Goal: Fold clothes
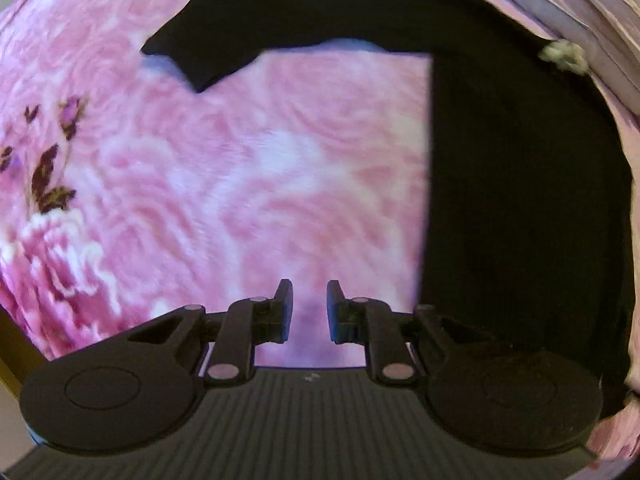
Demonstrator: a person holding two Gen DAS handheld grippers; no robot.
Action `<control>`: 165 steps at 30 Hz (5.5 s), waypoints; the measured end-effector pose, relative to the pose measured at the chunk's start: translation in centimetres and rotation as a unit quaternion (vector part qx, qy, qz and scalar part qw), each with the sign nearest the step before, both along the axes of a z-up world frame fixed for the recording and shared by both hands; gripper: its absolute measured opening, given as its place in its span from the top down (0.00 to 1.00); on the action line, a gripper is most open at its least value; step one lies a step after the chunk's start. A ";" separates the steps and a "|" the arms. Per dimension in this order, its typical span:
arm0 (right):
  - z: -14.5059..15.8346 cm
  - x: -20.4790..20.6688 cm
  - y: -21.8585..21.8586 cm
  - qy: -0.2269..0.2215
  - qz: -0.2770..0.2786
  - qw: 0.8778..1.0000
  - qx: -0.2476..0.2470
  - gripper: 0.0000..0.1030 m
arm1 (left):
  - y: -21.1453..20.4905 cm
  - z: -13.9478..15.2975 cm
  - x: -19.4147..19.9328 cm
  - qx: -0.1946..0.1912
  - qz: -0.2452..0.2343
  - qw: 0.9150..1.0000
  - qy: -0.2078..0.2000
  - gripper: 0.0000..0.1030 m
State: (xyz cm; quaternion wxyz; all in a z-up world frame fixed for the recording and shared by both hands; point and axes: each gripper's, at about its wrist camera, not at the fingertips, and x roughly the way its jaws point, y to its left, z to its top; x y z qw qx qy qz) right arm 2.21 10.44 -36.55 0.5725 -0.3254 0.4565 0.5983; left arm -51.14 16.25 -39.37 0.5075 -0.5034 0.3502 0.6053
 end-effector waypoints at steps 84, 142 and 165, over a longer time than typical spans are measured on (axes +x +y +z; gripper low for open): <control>-0.5 -6.0 2.2 0.045 -0.173 0.980 -0.082 0.57 | 10.8 0.5 -29.1 0.100 0.164 0.949 0.250 0.89; -6.1 12.2 22.0 -0.211 -0.120 0.965 0.100 0.56 | 16.7 -2.7 9.0 0.166 -0.122 0.974 0.092 0.80; -3.7 -12.7 -2.4 -0.084 0.115 0.989 0.035 0.56 | -5.7 -1.2 7.8 0.090 -0.270 0.958 0.035 0.82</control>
